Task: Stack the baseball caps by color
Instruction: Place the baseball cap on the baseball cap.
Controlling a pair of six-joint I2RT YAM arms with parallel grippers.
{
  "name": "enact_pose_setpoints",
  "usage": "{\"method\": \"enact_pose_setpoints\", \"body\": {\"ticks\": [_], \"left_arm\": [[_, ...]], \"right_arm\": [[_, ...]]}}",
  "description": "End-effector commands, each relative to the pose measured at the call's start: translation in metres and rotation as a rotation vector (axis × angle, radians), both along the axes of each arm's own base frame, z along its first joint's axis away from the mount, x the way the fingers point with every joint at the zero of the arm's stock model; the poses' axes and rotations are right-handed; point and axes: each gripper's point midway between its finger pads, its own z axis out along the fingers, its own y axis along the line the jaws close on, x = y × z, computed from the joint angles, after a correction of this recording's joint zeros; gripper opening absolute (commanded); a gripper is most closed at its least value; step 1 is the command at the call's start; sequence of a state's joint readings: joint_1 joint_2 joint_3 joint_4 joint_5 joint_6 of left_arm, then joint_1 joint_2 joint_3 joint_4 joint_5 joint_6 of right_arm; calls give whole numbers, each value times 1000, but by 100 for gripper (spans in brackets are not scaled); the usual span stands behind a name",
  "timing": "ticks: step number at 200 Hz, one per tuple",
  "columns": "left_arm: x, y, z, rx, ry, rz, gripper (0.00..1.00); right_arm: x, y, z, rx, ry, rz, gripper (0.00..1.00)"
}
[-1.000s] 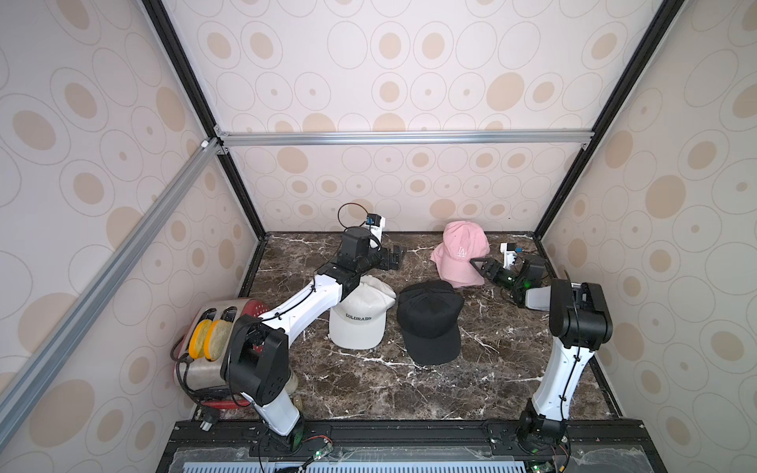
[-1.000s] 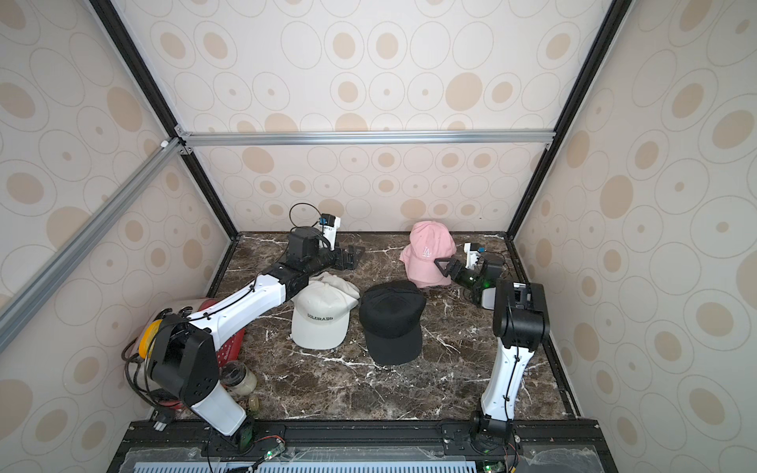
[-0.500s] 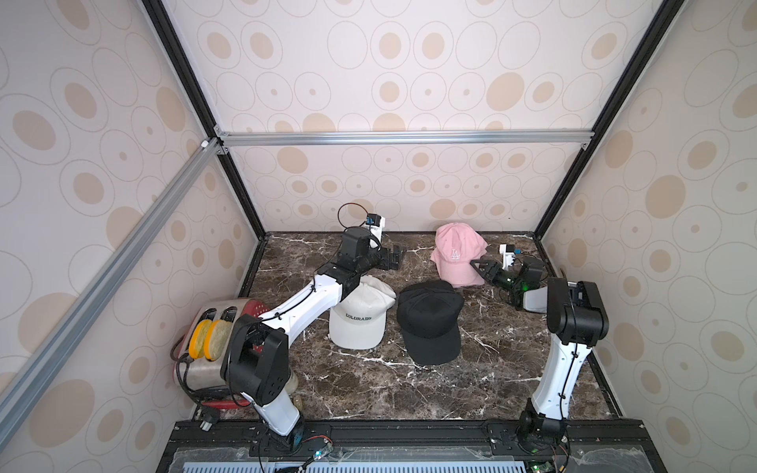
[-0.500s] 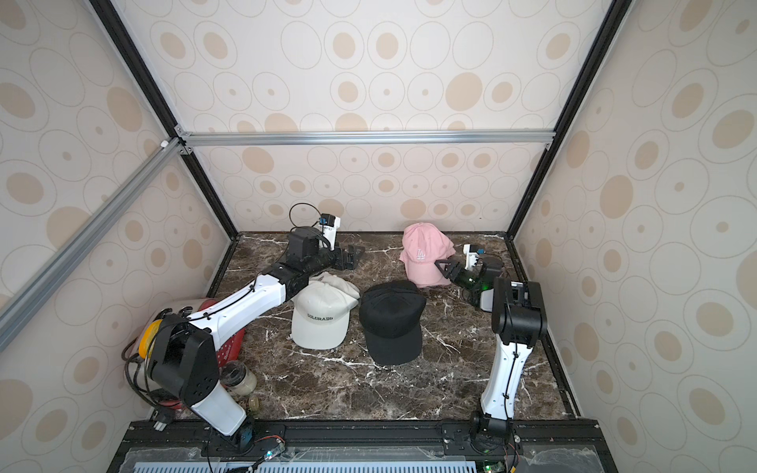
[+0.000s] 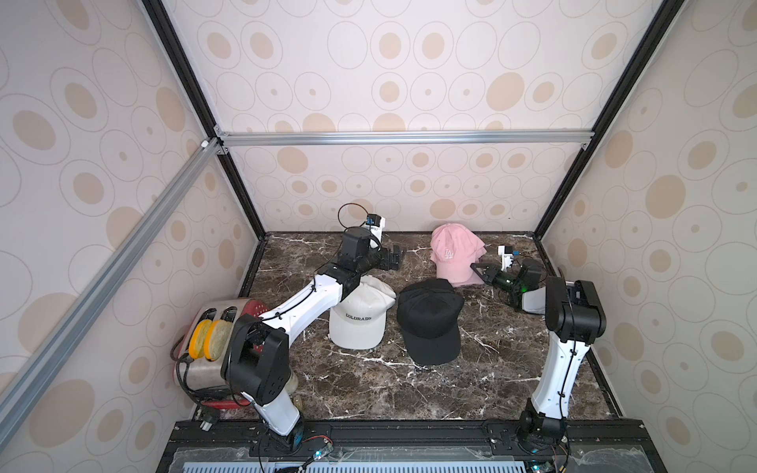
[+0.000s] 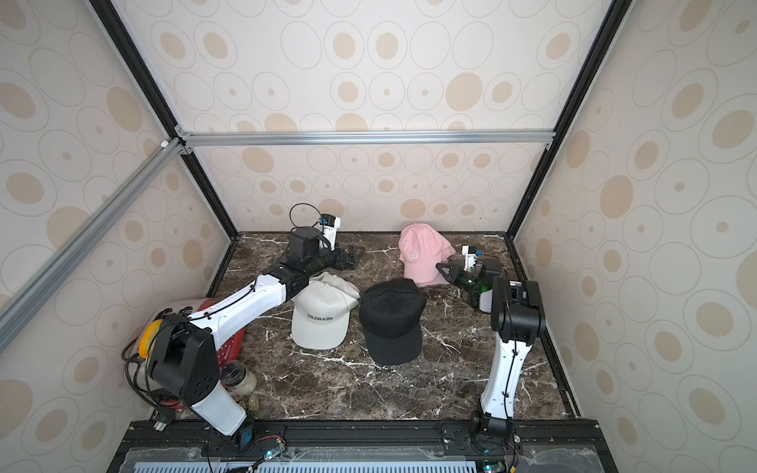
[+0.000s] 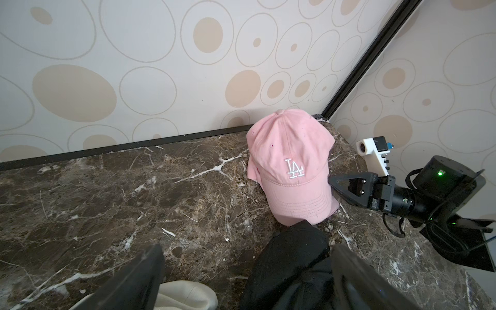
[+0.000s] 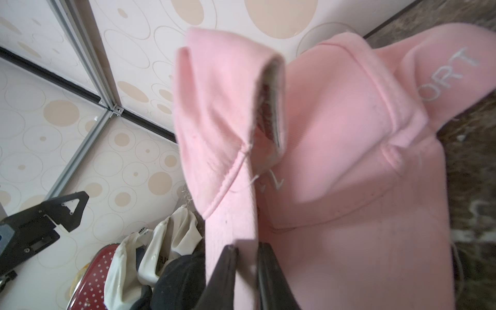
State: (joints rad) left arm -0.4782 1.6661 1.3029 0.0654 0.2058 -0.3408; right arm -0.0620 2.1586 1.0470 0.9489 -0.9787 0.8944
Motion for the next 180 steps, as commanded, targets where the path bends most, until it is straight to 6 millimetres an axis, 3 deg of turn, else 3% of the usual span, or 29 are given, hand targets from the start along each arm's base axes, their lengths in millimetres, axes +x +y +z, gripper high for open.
{"method": "enact_pose_setpoints", "body": {"ticks": [1, 26, 92, 132, 180], "left_arm": [[2, -1, -5, 12, 12, 5, 99], [3, -1, -5, 15, 11, 5, 99], [0, -10, -6, 10, 5, -55, 99], [1, -7, -7, 26, -2, -40, 99], [2, -3, -7, 35, -8, -23, 99]], "right_arm": [[0, 5, -3, 8, -16, 19, 10], [1, 5, -1, 26, -24, 21, 0], [3, 16, 45, 85, -59, 101, 0], [-1, 18, 58, 69, -46, 128, 0], [17, 27, 76, 127, -65, 141, 0]]}}
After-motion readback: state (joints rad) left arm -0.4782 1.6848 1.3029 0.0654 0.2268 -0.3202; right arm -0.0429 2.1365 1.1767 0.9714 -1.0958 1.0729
